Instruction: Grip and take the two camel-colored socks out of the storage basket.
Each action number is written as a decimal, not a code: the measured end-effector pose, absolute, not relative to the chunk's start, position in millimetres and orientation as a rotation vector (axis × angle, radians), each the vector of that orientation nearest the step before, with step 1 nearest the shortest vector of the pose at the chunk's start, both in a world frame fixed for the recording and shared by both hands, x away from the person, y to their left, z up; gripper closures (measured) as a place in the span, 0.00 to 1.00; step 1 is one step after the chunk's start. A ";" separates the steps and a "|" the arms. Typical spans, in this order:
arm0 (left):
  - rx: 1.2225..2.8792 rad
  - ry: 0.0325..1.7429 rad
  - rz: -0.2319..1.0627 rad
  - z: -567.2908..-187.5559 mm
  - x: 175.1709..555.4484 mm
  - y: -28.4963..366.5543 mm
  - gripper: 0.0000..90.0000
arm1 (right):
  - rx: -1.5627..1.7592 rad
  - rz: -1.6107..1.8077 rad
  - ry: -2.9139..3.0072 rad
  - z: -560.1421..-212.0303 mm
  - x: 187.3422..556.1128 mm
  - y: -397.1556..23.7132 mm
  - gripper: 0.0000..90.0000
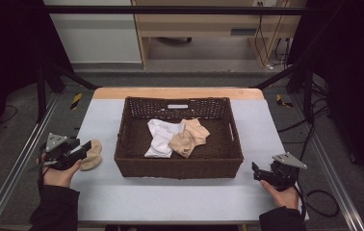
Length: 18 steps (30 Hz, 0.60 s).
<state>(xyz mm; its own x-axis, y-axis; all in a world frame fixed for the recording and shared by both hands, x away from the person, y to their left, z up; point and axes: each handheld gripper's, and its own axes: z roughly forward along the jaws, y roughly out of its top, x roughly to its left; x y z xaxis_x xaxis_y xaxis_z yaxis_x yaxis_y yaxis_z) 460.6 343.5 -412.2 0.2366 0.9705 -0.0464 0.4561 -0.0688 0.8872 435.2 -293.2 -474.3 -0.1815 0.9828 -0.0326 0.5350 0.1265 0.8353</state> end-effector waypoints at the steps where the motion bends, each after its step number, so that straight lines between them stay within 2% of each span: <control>1: 1.655 1.332 0.768 -408.6 459.5 342.3 0.57 | 1.468 0.935 1.796 -474.4 435.3 -293.4 0.06; 18: 1.632 1.182 0.742 -378.0 451.1 298.2 0.54 | 1.471 0.947 1.781 -473.6 435.2 -294.3 0.06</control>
